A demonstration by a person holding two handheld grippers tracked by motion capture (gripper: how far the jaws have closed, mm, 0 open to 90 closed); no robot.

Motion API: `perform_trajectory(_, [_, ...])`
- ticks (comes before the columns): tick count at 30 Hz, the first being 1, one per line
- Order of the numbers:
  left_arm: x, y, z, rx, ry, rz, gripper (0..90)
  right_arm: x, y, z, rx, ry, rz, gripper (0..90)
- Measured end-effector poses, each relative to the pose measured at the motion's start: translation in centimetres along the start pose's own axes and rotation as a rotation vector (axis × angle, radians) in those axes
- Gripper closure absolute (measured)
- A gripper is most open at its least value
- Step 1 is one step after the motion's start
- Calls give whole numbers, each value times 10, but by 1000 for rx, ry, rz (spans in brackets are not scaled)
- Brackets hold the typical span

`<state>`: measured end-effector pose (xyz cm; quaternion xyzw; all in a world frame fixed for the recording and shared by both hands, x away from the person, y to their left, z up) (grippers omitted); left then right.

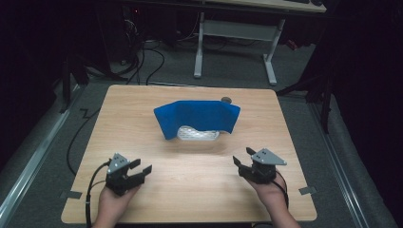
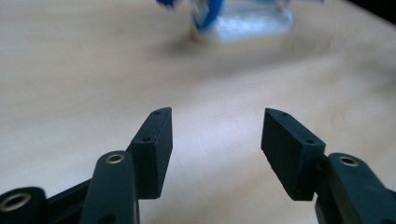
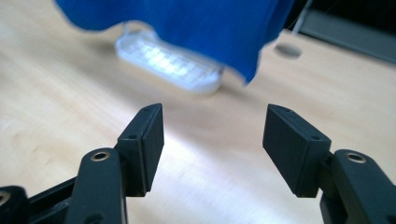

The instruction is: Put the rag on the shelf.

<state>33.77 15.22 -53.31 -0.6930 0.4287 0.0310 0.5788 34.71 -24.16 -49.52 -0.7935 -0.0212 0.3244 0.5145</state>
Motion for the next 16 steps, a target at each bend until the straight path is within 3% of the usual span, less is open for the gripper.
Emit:
perform_trajectory(3, [0, 26, -12, -15, 48, 72, 441, -2, 20, 17, 24, -14, 26, 384])
perform_trajectory(4, [1, 32, -19, 31, 42, 85, 436, -2, 38, 28, 13, -24, 49, 412])
perform_trajectory(5, [2, 33, -21, 60, 28, 89, 436, -1, 41, 30, -9, -43, 80, 393])
perform_trajectory(7, [5, 33, -22, 77, 21, 95, 431, -1, 41, 27, -40, -26, 67, 393])
perform_trajectory(10, [7, 33, -20, 52, 31, 98, 430, 5, 45, 23, 10, -47, 90, 391])
perform_trajectory(14, [7, 34, -16, 56, 15, 104, 430, 6, 46, 23, -2, -56, 84, 392])
perform_trajectory(15, [7, 33, -13, 29, 19, 109, 430, 6, 47, 23, 2, -61, 89, 393])
perform_trajectory(16, [7, 33, -13, 29, 19, 109, 430, 6, 48, 22, 4, -63, 92, 391])
Point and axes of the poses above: each handheld gripper's, and its own axes: x roughly forward along the jaws, y roughly out of its underside, z roughly to its left, the point moved 4 cm from there along x, roughly forward along the jaws, and after that the axes turned 11 degrees about -x, right-handed, at the moved point
